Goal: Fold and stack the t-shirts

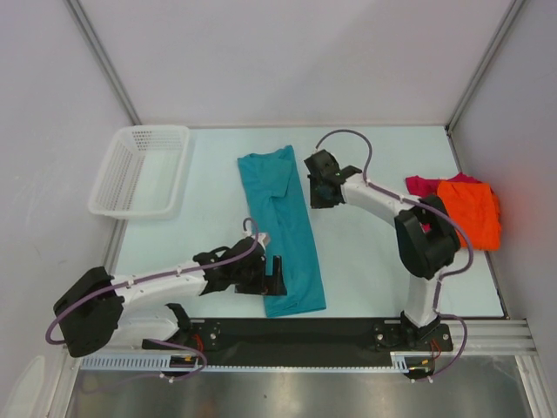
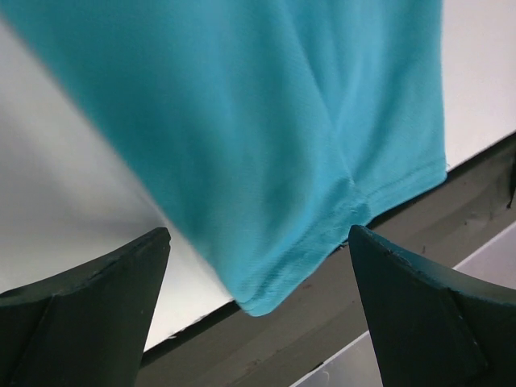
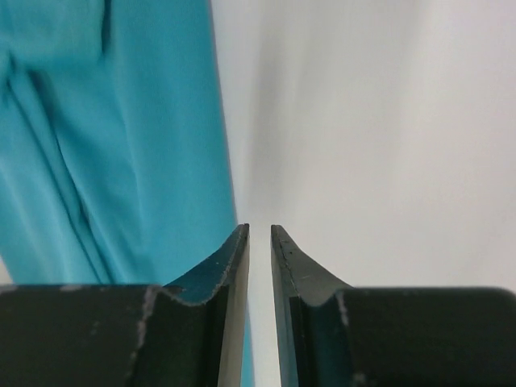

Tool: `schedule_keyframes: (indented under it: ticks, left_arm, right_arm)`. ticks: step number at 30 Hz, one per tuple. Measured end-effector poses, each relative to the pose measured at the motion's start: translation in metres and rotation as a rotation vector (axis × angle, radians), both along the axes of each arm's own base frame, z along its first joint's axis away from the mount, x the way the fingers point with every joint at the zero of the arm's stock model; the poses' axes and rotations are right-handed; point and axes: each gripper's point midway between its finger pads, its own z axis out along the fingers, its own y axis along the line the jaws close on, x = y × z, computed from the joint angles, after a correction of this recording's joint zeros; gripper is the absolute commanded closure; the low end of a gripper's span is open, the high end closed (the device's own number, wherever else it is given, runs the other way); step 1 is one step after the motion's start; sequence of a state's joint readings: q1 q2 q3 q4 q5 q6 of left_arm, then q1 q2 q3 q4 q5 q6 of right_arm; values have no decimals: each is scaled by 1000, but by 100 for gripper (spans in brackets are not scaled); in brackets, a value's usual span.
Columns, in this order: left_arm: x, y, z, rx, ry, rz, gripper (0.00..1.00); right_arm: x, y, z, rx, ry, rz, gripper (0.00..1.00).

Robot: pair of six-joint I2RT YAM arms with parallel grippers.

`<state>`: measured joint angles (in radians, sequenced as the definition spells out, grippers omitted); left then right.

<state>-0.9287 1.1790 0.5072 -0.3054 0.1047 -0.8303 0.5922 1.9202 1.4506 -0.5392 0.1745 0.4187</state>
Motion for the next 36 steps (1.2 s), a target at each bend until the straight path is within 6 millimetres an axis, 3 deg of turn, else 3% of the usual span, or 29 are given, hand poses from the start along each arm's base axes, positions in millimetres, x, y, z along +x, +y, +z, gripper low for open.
schedule_keyframes:
  ticks: [6, 10, 14, 24, 30, 36]
  left_arm:
    - [-15, -21, 1, -40, -13, -50, 1]
    - [-21, -27, 2, -58, -20, -57, 1]
    - [-25, -26, 3, -77, -30, -51, 1]
    - [-35, -9, 4, -97, -31, -19, 0]
    - [-38, 0, 3, -85, -30, -5, 1]
    - [-38, 2, 3, -82, -30, -3, 1]
  right_arm:
    - [-73, -8, -2, 26, 40, 13, 71]
    - [-123, -5, -10, 58, 82, 32, 68]
    - [-160, -5, -11, 99, 108, 33, 67]
    - [-208, 2, 16, 208, 86, 25, 66]
    - [-243, -3, 6, 204, 126, 19, 64]
    - [-266, -16, -11, 181, 173, -15, 63]
